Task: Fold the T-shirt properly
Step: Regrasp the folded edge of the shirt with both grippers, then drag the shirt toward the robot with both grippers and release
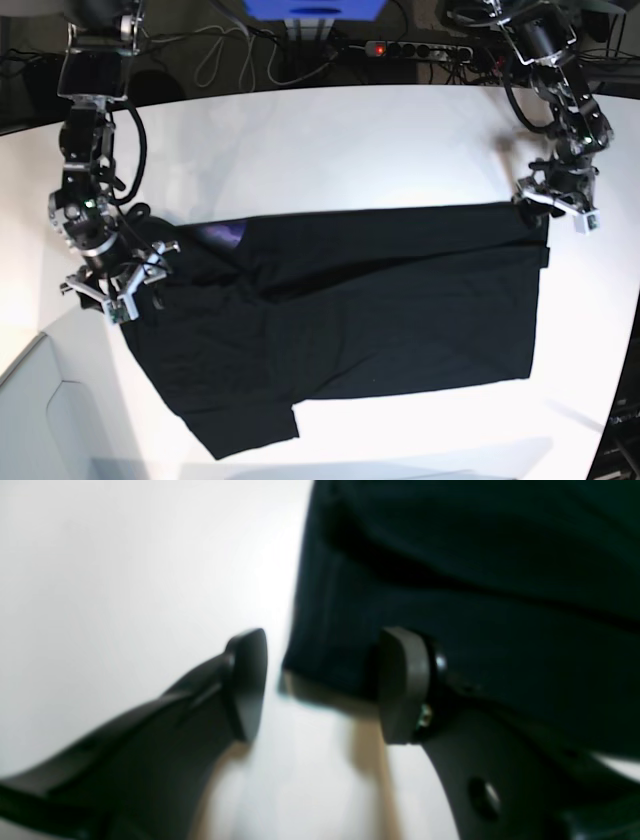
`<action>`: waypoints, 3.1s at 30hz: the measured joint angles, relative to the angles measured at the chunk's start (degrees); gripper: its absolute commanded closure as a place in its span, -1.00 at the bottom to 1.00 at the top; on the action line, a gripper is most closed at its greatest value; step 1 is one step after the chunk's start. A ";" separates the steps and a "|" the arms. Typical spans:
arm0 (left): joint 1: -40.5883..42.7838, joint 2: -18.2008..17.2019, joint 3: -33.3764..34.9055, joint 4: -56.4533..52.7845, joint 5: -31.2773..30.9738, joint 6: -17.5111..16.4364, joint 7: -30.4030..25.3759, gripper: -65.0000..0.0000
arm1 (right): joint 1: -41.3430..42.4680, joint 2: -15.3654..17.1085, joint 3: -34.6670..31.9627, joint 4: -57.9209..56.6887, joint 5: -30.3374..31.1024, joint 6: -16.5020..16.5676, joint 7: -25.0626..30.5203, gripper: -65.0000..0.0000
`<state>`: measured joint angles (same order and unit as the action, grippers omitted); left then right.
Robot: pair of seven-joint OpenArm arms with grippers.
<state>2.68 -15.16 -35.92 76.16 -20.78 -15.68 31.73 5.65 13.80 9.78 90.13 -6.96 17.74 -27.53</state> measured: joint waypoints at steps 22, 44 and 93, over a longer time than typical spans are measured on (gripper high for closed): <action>-2.19 0.11 -2.19 -8.85 -1.49 -0.92 -3.85 0.68 | -14.51 -0.31 14.34 11.21 0.11 0.04 -0.31 -0.19; -2.21 -0.04 -2.14 -9.38 -1.68 -0.83 -3.69 1.00 | -10.99 -2.40 13.33 -5.09 0.42 9.42 -0.26 -0.19; -1.33 -1.42 -1.79 13.38 0.20 -0.39 15.72 1.00 | -15.47 2.38 14.43 20.13 0.31 10.64 -4.15 1.00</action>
<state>1.34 -16.58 -37.71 89.54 -20.58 -16.08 47.44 -9.82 16.19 24.21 110.26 -6.66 28.38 -31.68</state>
